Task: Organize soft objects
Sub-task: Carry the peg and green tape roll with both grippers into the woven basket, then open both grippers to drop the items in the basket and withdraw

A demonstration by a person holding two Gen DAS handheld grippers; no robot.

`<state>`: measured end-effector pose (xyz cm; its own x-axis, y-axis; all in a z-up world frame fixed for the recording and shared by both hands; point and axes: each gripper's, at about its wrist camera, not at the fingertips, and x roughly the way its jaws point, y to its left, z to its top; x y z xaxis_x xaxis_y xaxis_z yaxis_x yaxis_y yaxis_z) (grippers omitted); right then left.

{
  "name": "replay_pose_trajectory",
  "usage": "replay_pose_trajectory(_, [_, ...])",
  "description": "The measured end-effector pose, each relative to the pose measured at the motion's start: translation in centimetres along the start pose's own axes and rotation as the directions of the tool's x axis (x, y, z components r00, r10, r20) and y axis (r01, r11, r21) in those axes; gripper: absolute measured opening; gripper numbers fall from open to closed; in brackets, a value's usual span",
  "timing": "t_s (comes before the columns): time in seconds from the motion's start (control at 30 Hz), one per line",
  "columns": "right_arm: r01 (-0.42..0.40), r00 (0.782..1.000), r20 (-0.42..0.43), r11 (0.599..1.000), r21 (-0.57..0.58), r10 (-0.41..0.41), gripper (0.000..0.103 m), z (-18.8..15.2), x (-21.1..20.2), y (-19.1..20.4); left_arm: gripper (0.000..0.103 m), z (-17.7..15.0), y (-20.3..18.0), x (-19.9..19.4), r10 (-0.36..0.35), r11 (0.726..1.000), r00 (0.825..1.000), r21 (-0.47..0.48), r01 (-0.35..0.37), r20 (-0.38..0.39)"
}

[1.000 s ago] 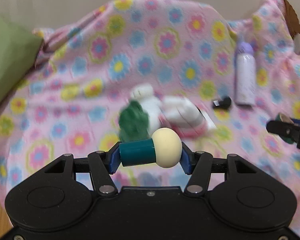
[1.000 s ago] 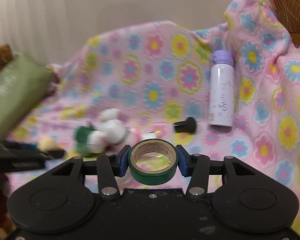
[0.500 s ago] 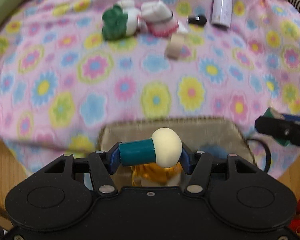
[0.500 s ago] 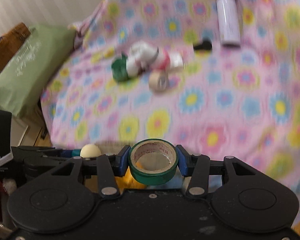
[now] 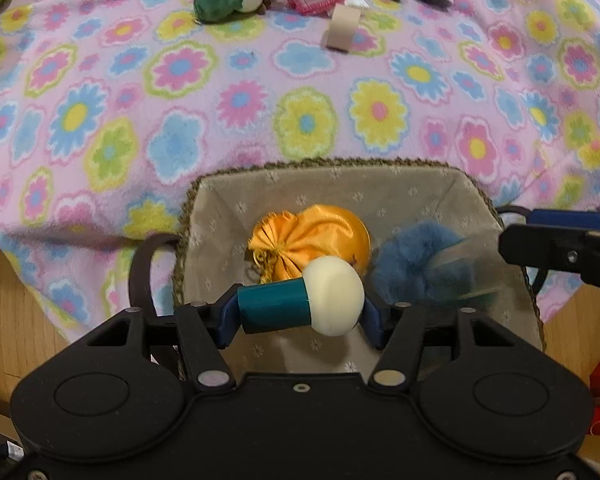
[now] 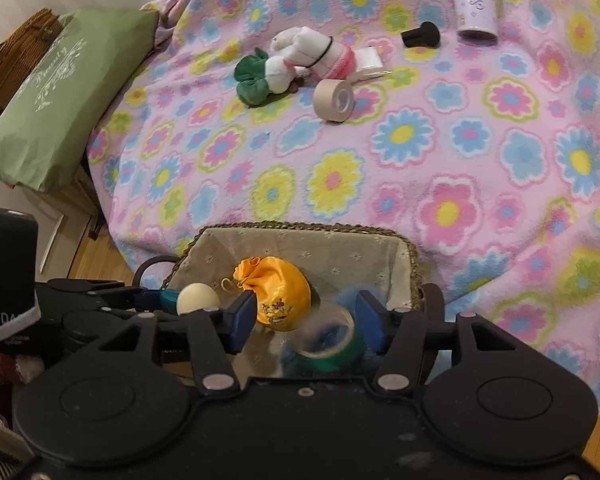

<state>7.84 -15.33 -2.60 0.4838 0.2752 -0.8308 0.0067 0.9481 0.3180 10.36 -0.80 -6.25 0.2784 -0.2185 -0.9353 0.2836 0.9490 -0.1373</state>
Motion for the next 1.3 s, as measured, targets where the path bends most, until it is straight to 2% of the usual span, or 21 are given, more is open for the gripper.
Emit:
replay_pose_trajectory(0.07, [0.003, 1.000, 0.000, 1.000, -0.007, -0.003, 0.057, 0.0, 0.0, 0.3, 0.057, -0.2, 0.0, 0.1, -0.003, 1.000, 1.000, 0.002, 0.003, -0.005])
replay_pose_trajectory(0.13, [0.004, 1.000, 0.004, 1.000, -0.011, -0.004, 0.057, 0.1, 0.0, 0.3, 0.063, -0.3, 0.1, 0.0, -0.005, 1.000, 1.000, 0.004, 0.005, -0.003])
replay_pose_trajectory(0.9, [0.008, 1.000, -0.004, 1.000, 0.020, -0.008, 0.061, 0.4, 0.8, -0.3, 0.063, -0.1, 0.3, 0.4, -0.027, 1.000, 1.000, -0.007, 0.027, 0.002])
replay_pose_trajectory(1.0, [-0.009, 1.000, 0.005, 0.999, 0.037, 0.009, 0.068, 0.4, 1.0, -0.4, 0.063, 0.0, 0.3, 0.5, -0.027, 1.000, 1.000, -0.005, 0.027, 0.006])
replay_pose_trajectory(1.1, [-0.016, 0.999, 0.030, 0.999, 0.038, 0.015, 0.069, 0.6, 0.9, -0.4, 0.063, 0.1, 0.3, 0.4, -0.032, 0.999, 0.999, 0.000, 0.032, 0.018])
replay_pose_trajectory(1.3, [-0.004, 0.991, 0.132, 1.000, 0.008, 0.003, 0.086, 1.6, 0.3, -0.2, 0.063, 0.9, 0.6, 0.1, -0.025, 1.000, 0.998, 0.013, 0.024, 0.060])
